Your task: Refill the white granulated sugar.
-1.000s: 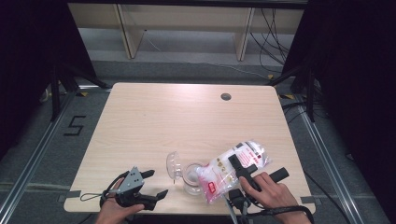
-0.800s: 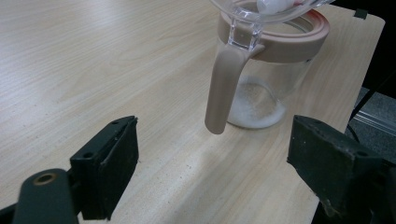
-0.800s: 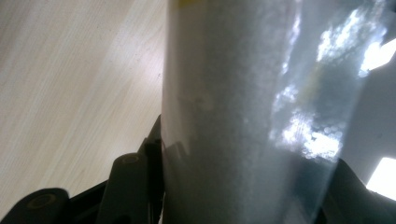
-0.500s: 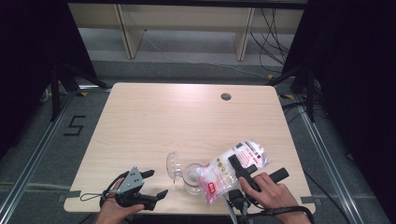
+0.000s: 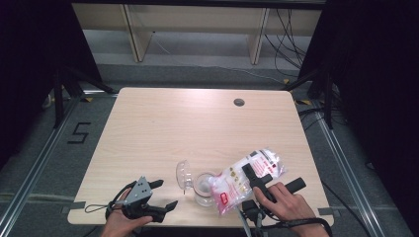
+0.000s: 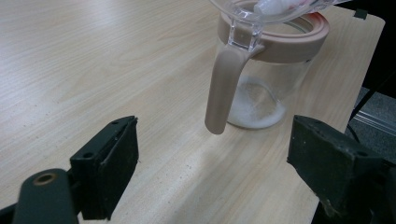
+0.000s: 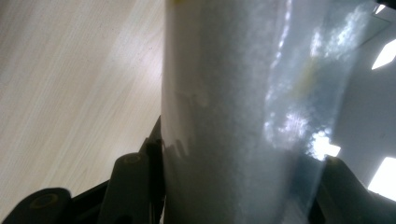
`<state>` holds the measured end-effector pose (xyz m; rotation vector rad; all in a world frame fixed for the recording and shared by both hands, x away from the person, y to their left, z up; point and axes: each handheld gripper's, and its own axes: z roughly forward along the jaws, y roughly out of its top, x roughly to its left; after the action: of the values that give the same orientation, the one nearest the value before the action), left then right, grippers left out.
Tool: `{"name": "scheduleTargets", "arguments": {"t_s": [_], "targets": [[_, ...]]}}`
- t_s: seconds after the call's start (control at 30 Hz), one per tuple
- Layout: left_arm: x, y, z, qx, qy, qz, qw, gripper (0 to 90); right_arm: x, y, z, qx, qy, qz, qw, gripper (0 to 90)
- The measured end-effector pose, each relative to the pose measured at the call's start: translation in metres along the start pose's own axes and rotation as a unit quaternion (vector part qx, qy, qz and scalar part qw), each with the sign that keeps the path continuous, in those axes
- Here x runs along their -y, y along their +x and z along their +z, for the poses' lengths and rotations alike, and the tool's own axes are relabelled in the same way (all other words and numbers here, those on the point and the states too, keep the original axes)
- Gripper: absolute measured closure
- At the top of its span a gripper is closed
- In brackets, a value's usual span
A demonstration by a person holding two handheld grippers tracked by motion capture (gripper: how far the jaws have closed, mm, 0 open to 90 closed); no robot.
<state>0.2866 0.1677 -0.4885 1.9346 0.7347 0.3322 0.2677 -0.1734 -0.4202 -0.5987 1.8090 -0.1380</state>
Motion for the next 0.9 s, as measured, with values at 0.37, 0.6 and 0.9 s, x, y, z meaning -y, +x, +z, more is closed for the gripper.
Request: {"name": "scheduleTargets", "arguments": {"t_s": [0.37,0.6,0.9], "targets": [[0.0000,-0.0008,0.0001,-0.003,0.000,-0.002,1.0000,15.9,0.0001,-0.0023,-0.0007,0.002,-0.006,-0.007,1.0000,54.3],[-0.0001,-0.0007,0.0000,-0.003,0.001,-0.001,1.0000,16.0,0.0003,-0.0024,-0.0017,0.004,-0.005,-0.002,1.0000,54.5],[0.0000,-0.0002,-0.0003,-0.003,0.004,0.001,1.0000,15.9,0.0004,-0.0013,-0.0003,0.002,-0.010,-0.002,0.9999,54.7]]}}
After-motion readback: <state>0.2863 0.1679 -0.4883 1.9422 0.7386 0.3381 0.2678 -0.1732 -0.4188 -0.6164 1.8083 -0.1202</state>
